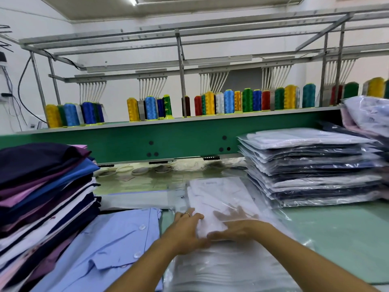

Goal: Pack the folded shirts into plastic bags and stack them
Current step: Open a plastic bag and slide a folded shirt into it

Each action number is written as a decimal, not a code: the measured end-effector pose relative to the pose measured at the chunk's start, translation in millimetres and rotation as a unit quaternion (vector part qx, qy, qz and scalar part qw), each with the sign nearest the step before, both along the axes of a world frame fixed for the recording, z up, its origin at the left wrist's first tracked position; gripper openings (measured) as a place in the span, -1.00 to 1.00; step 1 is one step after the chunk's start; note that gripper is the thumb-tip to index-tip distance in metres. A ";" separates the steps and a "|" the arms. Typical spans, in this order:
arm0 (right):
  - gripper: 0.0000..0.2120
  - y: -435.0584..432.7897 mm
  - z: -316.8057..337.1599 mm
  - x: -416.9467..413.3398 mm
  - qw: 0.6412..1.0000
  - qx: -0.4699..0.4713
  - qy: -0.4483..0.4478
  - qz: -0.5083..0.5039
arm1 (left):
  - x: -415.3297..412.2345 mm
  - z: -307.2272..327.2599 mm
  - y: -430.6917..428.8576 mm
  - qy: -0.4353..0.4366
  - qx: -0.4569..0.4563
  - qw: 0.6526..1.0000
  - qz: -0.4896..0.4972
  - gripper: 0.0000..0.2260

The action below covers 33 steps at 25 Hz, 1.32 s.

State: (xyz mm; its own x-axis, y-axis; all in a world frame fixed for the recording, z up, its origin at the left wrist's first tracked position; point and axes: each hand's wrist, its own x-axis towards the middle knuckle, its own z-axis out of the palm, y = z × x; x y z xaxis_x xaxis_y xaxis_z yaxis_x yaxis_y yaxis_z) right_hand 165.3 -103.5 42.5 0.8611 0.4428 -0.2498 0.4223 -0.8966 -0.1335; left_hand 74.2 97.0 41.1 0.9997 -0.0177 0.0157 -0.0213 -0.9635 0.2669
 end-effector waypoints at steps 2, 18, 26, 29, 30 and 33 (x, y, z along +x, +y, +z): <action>-0.09 -5.6 6.4 -6.0 1.000 0.002 0.004 0.024 | 0.6 -2.0 -4.9 -0.019 0.074 0.997 -0.005 -0.33; -0.36 -31.9 -9.2 -20.6 0.993 0.045 -0.075 0.078 | -0.3 -8.7 -4.8 -0.106 0.164 0.981 0.010 -0.89; -0.84 -92.5 23.9 -50.8 0.936 0.278 -0.215 0.025 | -14.1 -0.8 11.7 -0.011 0.136 0.991 -0.005 -0.84; -0.91 -88.9 21.9 -47.3 0.864 0.354 -0.348 -0.078 | -21.9 2.5 15.1 -0.012 0.115 0.993 -0.014 -0.81; -0.94 -88.7 20.1 -42.8 0.876 0.329 -0.337 -0.104 | -24.2 2.7 16.4 -0.014 0.108 0.994 -0.017 -0.77; -0.72 -88.5 4.8 -27.7 0.965 0.185 -0.172 -0.075 | -28.6 2.6 22.5 0.001 0.049 0.998 -0.030 -0.67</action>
State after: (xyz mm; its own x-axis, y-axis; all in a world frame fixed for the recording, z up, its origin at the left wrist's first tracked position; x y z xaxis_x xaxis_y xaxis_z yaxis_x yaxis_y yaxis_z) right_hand 137.6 -192.0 47.2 0.9267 0.3103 0.2122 0.3669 -0.8694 -0.3310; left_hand 45.6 119.5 43.7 0.9969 -0.0784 0.0089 -0.0788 -0.9820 0.1714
